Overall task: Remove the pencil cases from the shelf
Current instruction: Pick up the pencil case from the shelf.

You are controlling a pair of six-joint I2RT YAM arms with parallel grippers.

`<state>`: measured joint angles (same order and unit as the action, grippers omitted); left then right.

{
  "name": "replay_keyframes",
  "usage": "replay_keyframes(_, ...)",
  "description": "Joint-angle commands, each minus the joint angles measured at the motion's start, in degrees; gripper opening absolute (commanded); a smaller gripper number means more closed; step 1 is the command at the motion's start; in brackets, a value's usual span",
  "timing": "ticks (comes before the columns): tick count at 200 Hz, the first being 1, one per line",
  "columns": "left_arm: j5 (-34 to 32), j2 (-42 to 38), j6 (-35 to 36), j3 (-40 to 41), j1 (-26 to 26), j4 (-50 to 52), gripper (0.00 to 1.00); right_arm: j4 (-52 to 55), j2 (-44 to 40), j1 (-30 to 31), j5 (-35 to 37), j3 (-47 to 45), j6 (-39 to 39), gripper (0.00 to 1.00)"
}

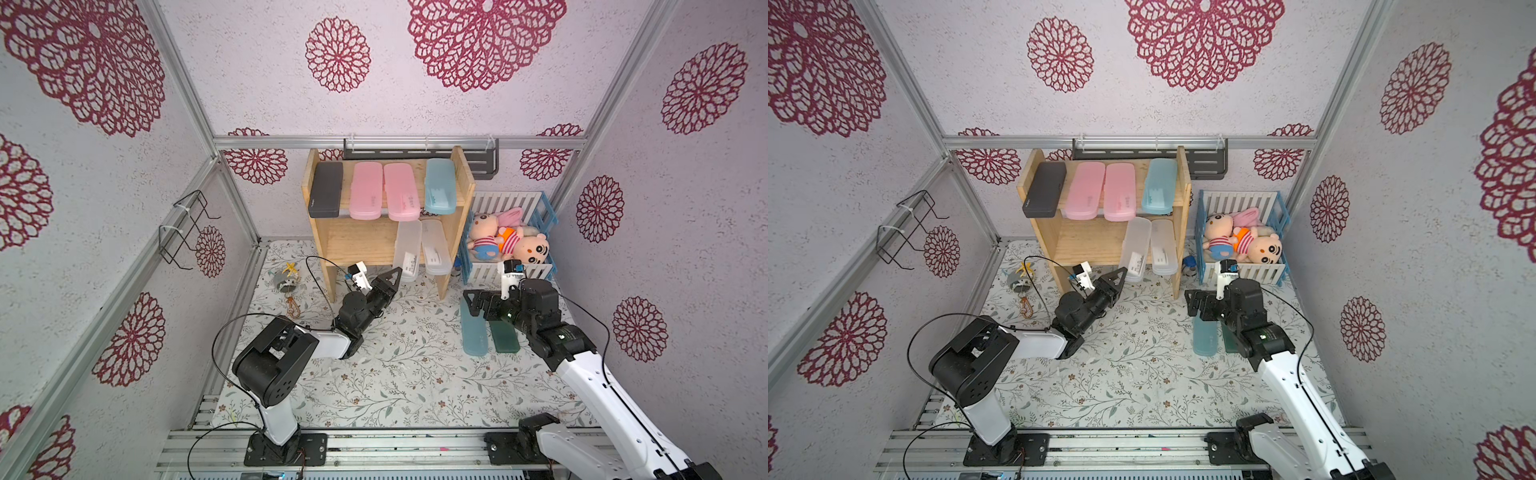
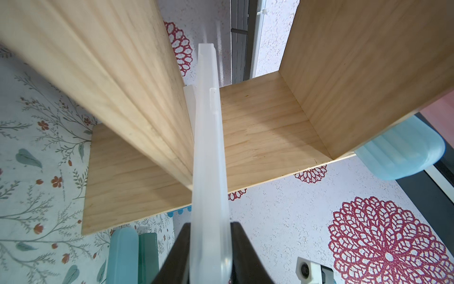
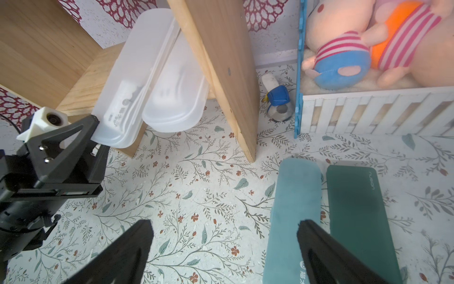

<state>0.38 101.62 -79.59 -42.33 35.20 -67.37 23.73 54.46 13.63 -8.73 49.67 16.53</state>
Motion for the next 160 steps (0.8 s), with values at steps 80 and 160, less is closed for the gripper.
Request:
replay_keyframes(80, -12.63, -37.00, 40.14, 27.75, 3.66, 7.91, 0.00, -28.89, -12.42, 15.25, 2.91, -10.78, 19.83, 0.99)
replay_keyframes(160, -25.19, -82.46, 52.36, 30.45, 9.74, 55.74, 0.00, -53.55, 8.46, 40.76, 13.61, -7.96, 27.51, 0.99)
